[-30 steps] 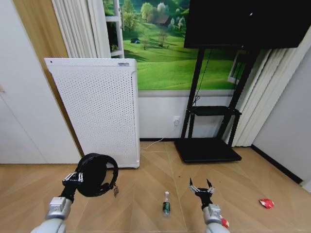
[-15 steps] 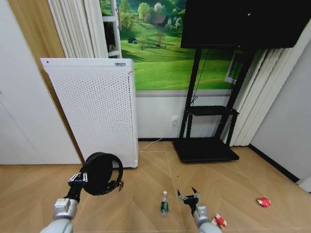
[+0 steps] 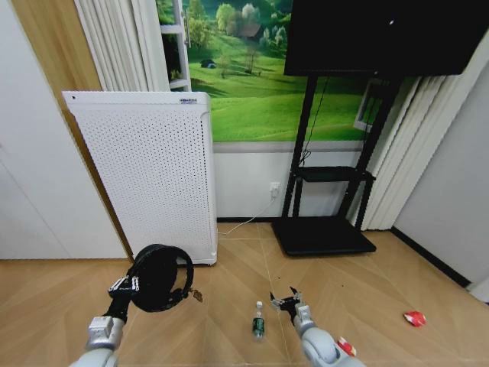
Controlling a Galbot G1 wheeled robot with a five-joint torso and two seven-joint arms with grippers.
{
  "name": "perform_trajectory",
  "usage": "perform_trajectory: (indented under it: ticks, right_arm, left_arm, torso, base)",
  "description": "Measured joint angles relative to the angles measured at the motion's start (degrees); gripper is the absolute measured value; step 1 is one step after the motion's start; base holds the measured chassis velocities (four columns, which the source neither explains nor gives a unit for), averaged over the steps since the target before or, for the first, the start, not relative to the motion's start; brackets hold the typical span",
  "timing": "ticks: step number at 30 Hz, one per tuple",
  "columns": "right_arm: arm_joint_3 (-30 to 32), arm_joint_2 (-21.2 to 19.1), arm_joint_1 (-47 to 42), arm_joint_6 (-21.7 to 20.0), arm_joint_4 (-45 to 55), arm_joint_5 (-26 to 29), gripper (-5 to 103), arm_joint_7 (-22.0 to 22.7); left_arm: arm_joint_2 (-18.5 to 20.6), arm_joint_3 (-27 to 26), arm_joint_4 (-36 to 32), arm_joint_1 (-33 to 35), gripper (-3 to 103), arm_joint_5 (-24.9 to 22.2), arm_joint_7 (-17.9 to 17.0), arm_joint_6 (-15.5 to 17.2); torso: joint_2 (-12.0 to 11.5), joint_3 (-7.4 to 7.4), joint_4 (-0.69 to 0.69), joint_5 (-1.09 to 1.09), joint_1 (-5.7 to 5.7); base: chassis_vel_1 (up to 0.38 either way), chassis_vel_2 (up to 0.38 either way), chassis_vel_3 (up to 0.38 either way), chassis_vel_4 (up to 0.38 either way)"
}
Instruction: Pick up the trash bin and place the garbage on the floor into it.
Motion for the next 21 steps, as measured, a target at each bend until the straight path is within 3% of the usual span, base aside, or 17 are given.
perform_trajectory:
  ticks: [5, 8, 11, 13, 21]
  right_arm:
    - [-5.3, -2.2, 1.9, -0.7, 0.6, 2.6, 100, -0.1]
    - [-10.3, -2.5, 4.0, -1.8, 0.2, 8.8, 100, 1.8]
    - [-11.4, -2.4, 4.6, -2.4, 0.0, 10.4, 100, 2.6]
    - [-15.5, -1.4, 6.9, -4.8, -2.1, 15.9, 100, 6.6]
    - [-18.9, 1.9, 10.0, -8.7, -6.4, 21.5, 100, 11.9]
  left_arm:
    - [0.2, 0.0, 0.5, -0.3, 5, 0.3, 0.1, -0.2]
    - [0.5, 0.1, 0.8, -0.5, 5, 0.3, 0.2, -0.2]
    - [0.6, 0.1, 1.0, -0.5, 5, 0.4, 0.2, -0.2]
    - [0.7, 0.1, 1.4, -0.5, 5, 0.5, 0.2, -0.2]
    - [0.8, 0.2, 2.7, -0.8, 5, 1.0, 0.3, -0.6]
  torso:
    - [0.0, 0.0, 0.01, 0.0, 0.0]
    - [0.0, 0.0, 0.01, 0.0, 0.0]
    - [0.0, 0.0, 0.01, 0.0, 0.0]
    - [0.0, 0.0, 0.01, 0.0, 0.0]
    - [0.0, 0.0, 0.01, -0.01, 0.0]
  base:
    - [0.0, 0.0, 0.0, 0.0]
    - [0.0, 0.0, 0.0, 0.0]
    - [0.0, 0.0, 0.0, 0.0]
    - [0.0, 0.0, 0.0, 0.0]
    - [0.0, 0.0, 0.0, 0.0]
